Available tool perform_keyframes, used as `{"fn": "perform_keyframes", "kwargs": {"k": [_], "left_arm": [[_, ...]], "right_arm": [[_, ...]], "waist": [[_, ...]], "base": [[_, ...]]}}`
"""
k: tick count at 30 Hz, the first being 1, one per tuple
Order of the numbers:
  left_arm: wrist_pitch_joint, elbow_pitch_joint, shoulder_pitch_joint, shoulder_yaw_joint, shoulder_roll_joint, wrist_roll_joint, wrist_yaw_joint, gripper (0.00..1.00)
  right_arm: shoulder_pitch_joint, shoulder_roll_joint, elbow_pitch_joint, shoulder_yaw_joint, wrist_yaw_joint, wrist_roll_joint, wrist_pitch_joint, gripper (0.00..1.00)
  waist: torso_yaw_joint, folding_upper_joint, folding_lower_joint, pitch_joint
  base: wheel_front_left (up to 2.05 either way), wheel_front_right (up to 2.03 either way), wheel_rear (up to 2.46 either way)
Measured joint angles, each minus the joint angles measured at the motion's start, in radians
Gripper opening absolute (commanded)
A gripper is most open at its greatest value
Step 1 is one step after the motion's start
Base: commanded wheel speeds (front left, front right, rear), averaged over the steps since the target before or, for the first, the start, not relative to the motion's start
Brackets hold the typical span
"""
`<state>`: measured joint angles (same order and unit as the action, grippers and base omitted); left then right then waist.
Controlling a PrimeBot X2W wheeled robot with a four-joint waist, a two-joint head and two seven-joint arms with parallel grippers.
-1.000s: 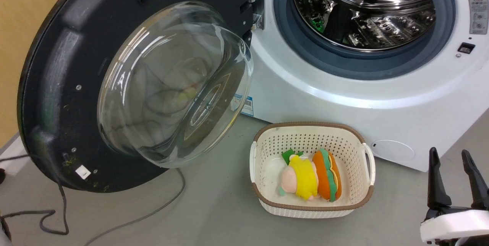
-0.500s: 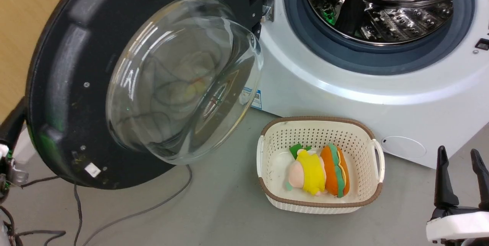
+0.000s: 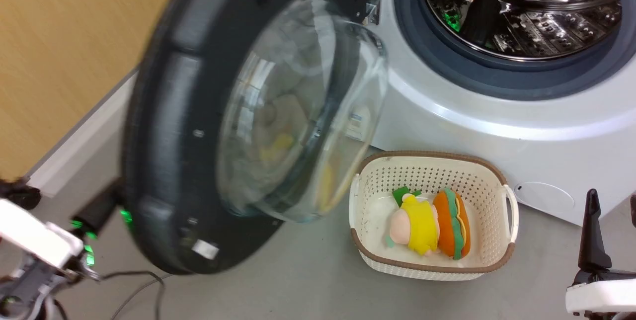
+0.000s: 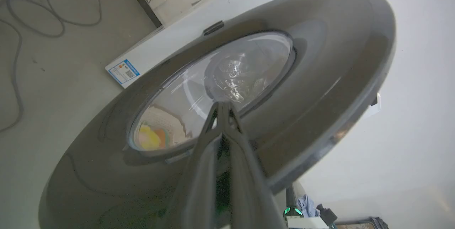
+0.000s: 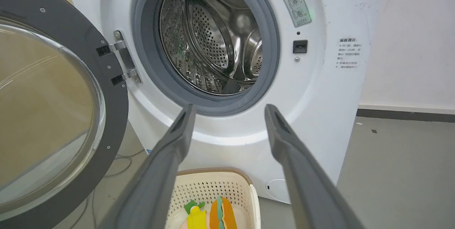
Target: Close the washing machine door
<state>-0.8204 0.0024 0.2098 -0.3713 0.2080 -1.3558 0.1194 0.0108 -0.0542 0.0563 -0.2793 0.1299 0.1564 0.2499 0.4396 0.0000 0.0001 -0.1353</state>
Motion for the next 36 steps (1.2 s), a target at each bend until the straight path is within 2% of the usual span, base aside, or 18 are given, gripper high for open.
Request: {"fn": "perform_keyframes", "kwargs": {"k": [6,10,17,26,36], "left_arm": [[-0.013,-0.169,-0.075,0.110,-0.029,-0.029,0.006,0.00],[0.017,-0.270,-0.121,0.209,-0.021,0.022,0.007,0.00],[0.080,-0.335,-0.136,0.402,-0.012,0.035,0.007,0.00],[0.264,-0.282,-0.044,0.599,-0.004,0.059,0.007,0.00],[0.522,-0.100,0.094,0.782,0.003,0.067,0.007,0.00]], "right_arm": [[0.005,0.001,0.005,0.009,0.000,0.003,0.007,1.00],[0.005,0.001,0.006,0.015,0.000,0.004,0.007,1.00],[0.005,0.002,0.005,0.021,0.000,0.004,0.007,1.00],[0.020,0.003,0.005,0.018,0.000,0.004,0.007,1.00],[0.041,0.003,0.006,0.030,0.000,0.028,0.007,1.00]], "waist": [[-0.012,0.0000,0.0000,0.010],[-0.040,0.0000,0.0000,0.022],[-0.115,0.0000,0.0000,0.034],[-0.246,0.0000,0.0000,0.020],[-0.405,0.0000,0.0000,-0.012]], "base": [[0.00,0.00,0.00],[0.00,0.00,0.00],[0.00,0.00,0.00],[0.00,0.00,0.00],[0.00,0.00,0.00]]}}
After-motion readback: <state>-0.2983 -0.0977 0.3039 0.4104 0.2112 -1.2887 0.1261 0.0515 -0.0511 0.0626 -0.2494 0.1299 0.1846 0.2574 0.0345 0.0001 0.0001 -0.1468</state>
